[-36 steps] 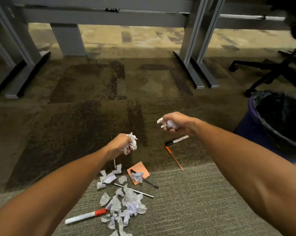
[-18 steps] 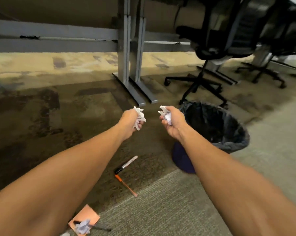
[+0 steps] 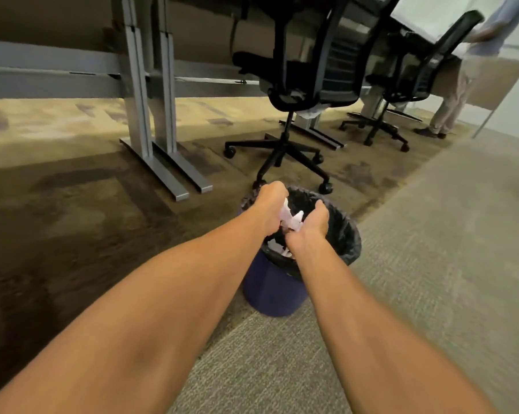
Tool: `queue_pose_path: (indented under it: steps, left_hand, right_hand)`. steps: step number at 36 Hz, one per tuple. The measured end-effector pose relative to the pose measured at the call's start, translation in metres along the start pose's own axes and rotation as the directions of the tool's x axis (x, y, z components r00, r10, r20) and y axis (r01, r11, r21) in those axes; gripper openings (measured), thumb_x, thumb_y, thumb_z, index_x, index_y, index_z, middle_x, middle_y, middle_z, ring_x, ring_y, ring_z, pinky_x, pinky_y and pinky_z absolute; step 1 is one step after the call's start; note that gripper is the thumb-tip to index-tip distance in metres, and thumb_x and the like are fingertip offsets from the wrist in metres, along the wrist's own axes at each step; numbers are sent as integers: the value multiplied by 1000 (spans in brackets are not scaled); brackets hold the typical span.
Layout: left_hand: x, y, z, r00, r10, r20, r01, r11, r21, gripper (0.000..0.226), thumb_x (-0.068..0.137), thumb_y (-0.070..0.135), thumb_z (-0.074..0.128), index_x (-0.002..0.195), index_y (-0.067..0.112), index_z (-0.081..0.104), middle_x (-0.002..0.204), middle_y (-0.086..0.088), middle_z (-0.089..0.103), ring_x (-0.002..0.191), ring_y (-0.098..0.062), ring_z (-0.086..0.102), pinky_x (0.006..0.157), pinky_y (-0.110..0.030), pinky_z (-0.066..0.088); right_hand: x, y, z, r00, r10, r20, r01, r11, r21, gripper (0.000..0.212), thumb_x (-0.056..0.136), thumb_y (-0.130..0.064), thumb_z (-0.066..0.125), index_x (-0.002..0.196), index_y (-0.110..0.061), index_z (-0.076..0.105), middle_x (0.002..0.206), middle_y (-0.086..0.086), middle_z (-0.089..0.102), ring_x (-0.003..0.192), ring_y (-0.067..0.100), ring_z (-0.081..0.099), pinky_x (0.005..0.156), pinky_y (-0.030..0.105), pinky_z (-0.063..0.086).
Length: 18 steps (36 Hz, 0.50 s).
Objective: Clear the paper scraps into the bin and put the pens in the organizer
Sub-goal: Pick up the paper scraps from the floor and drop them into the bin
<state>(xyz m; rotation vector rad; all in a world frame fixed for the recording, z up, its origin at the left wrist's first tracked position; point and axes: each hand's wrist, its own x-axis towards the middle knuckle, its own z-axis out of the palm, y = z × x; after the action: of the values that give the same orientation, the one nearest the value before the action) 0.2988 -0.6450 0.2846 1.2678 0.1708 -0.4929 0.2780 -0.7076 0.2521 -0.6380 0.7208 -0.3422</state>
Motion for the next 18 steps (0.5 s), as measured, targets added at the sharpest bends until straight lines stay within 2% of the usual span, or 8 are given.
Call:
queue_pose_path:
  steps: [1, 3, 6, 8, 10, 12, 16, 18]
  left_hand:
    - [0, 0, 2, 1000, -2, 16, 2, 1000, -16, 35, 92, 10, 46, 126, 3, 48, 130, -19, 48, 111, -35, 54, 93, -44, 46]
    - [-1, 0, 2, 999, 6, 43, -4, 999, -46, 43, 93, 11, 48, 135, 5, 43, 142, -17, 39, 127, -37, 43, 102, -49, 40]
    - [-4, -2, -5, 993, 42, 113, -34, 996, -76, 51, 98, 15, 45, 147, 10, 32, 158, -9, 23, 145, -34, 20, 112, -53, 26]
    - [-7, -2, -12, 983, 72, 168, -59, 995, -80, 52, 101, 20, 43, 150, 14, 28, 160, -7, 22, 147, -34, 15, 114, -58, 22]
    - [-10, -2, -20, 975, 106, 194, -89, 992, -94, 52, 102, 22, 43, 151, 15, 27, 158, -7, 28, 146, -35, 19, 114, -59, 25]
    - [-15, -1, -28, 970, 135, 202, -113, 987, -115, 49, 101, 22, 44, 148, 13, 33, 153, -9, 38, 141, -36, 31, 112, -55, 32]
    - [-22, 6, -52, 964, 182, 193, -162, 980, -115, 42, 101, 25, 47, 140, 11, 45, 138, -11, 54, 125, -33, 52, 104, -48, 45]
    - [-30, 11, -72, 964, 204, 172, -192, 978, -81, 39, 100, 28, 48, 135, 11, 50, 131, -10, 60, 117, -29, 58, 100, -46, 48]
  right_hand:
    - [3, 0, -1, 1000, 13, 28, -14, 1000, 11, 72, 92, -51, 56, 150, -18, 29, 138, 16, 49, 95, 37, 65, 78, 50, 57]
    - [7, -1, -3, 996, 33, 88, -33, 999, -5, 87, 88, -63, 55, 157, -27, 17, 148, 16, 44, 111, 38, 62, 97, 54, 51]
    - [6, 0, -2, 993, 32, 110, -30, 999, -17, 93, 84, -70, 54, 157, -32, 12, 151, 12, 43, 126, 35, 54, 105, 57, 42]
    - [2, 1, -1, 997, -10, 78, 13, 999, -44, 94, 83, -72, 53, 157, -33, 11, 157, 9, 35, 133, 32, 47, 110, 57, 36]
    - [-1, 3, 1, 998, -43, 52, 47, 996, -78, 95, 81, -74, 51, 157, -34, 11, 162, 6, 22, 142, 33, 34, 114, 57, 29]
    - [-4, 5, 3, 997, -49, 56, 54, 993, -104, 93, 81, -75, 49, 157, -34, 14, 163, 5, 20, 145, 33, 27, 117, 55, 24]
    - [-13, 14, 9, 984, -120, 132, 142, 974, -178, 68, 93, -59, 48, 150, -24, 35, 153, 5, 41, 140, 28, 38, 114, 48, 31]
    - [-23, 23, 15, 968, -145, 205, 194, 951, -243, 53, 98, -47, 49, 144, -22, 44, 139, 4, 55, 127, 24, 51, 102, 43, 44]
